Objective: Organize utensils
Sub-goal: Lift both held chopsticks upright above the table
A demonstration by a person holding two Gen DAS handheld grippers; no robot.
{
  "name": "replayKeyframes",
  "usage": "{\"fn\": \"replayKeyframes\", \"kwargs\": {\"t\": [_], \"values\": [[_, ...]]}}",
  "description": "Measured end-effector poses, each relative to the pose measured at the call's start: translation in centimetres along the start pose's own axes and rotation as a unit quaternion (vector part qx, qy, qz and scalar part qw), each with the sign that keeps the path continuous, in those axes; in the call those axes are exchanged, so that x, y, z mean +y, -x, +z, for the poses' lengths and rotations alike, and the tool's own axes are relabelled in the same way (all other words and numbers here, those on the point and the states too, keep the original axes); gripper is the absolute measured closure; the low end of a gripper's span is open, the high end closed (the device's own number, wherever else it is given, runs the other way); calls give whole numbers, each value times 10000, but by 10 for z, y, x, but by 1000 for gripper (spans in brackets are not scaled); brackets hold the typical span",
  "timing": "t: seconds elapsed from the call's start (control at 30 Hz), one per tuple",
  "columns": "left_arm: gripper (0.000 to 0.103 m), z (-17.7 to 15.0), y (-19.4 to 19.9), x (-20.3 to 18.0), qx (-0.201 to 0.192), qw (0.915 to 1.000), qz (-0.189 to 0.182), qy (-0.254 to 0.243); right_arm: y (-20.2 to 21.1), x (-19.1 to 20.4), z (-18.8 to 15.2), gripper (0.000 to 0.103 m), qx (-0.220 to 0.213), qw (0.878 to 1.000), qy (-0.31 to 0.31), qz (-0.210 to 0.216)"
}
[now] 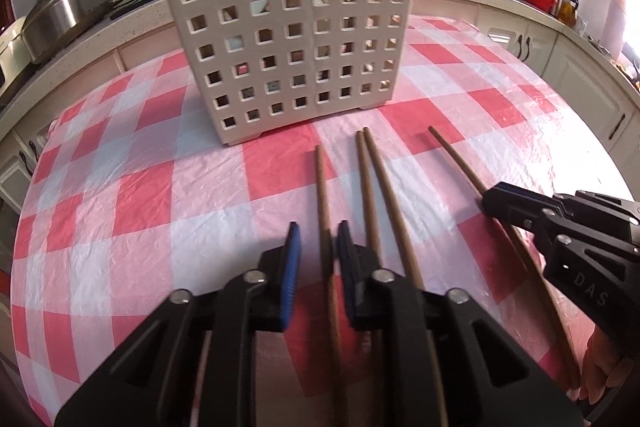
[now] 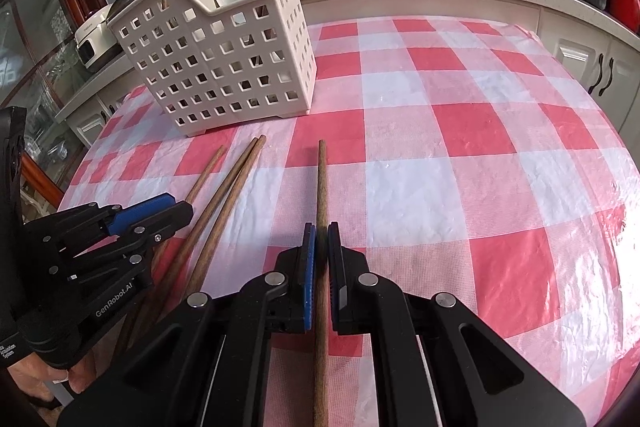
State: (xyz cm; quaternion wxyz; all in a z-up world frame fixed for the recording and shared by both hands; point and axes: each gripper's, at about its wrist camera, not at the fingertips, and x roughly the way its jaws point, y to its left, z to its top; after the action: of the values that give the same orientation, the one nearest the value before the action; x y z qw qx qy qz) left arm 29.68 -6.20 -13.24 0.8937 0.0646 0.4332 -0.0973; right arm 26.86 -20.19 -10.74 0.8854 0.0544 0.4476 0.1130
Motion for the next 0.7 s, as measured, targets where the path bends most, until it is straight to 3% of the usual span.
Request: {"fn": "replayKeyframes", "kwargs": {"t": [0.1, 0.33, 0.7], "values": [[97, -1, 0, -10, -41, 9998, 101, -194, 0, 0, -1, 97, -2, 10000, -3, 9], [97, -2, 0, 2, -14, 9995, -288, 108, 0, 0, -1, 97, 7, 10000, -13, 23], [97, -7, 13, -1, -90, 9996, -227, 134, 10, 3, -4, 97, -64, 10000, -13, 67]]}}
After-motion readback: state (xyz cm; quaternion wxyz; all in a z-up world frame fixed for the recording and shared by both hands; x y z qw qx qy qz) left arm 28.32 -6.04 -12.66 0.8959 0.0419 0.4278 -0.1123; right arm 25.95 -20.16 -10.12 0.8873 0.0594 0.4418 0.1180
